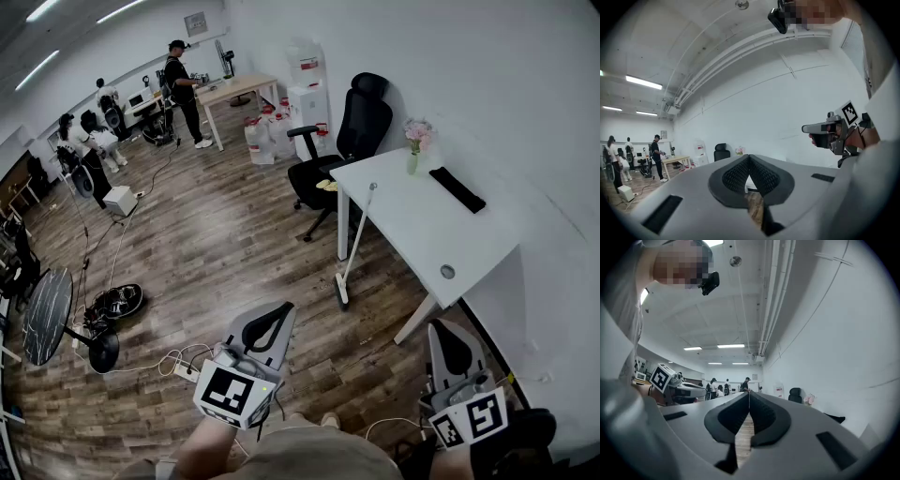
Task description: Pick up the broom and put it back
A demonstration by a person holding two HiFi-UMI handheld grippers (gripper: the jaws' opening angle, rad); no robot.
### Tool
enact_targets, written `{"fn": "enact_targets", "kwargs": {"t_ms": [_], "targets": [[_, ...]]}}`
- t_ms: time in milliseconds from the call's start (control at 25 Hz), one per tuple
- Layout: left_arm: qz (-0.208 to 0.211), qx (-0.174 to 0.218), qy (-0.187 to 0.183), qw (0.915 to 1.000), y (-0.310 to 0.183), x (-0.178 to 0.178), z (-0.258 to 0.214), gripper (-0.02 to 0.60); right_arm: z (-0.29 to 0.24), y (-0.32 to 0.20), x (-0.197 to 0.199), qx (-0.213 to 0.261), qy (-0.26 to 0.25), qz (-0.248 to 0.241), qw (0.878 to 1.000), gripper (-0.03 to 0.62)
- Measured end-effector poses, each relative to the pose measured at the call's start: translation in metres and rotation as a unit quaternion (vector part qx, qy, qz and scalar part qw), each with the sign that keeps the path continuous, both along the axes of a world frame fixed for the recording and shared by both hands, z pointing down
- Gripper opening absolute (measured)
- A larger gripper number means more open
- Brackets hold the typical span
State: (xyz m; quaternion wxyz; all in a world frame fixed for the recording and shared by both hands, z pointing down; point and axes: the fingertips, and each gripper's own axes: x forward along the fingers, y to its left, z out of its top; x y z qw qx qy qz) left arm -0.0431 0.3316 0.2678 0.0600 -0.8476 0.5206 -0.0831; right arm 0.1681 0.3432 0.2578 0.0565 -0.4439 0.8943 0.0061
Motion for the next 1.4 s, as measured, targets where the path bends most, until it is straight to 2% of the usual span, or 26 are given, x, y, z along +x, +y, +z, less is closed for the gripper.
{"fn": "enact_targets", "kwargs": {"t_ms": [480,640,800,840,880,920,1200,1400], "targets": [[-0.002,0.0,0.0,1.0,-0.007,0.001,0.002,0.017,0.003,-0.01,0.001,-0.002,-0.009,-0.005,1.0,0.031],[0.0,0.002,-0.003,1.0,-0.013,0.003,0.0,0.017,0.002,-0.012,-0.005,-0.002,-0.008,-0.026,1.0,0.031],[0.001,0.006,-0.006,1.0,-0.018,0.005,-0.004,0.017,-0.007,-0.013,-0.007,0.014,-0.021,-0.027,0.999,0.034],[0.0,0.006,-0.008,1.0,-0.02,0.005,-0.003,0.017,-0.01,-0.015,-0.005,0.019,-0.031,-0.021,0.999,0.081],[-0.001,0.006,-0.008,0.9999,-0.021,0.004,-0.003,0.017,-0.012,-0.018,-0.003,0.022,-0.04,-0.015,0.999,0.192],[0.0,0.007,-0.008,0.9999,-0.023,0.004,-0.003,0.017,-0.014,-0.02,-0.001,0.024,-0.046,-0.009,0.999,0.23],[0.006,0.004,-0.002,1.0,-0.043,0.0,0.009,0.017,-0.006,-0.044,0.002,0.022,-0.045,0.006,0.999,0.249],[0.01,-0.002,0.01,0.9999,-0.074,-0.01,0.018,0.017,0.013,-0.079,-0.014,0.005,-0.028,0.004,1.0,0.248]]}}
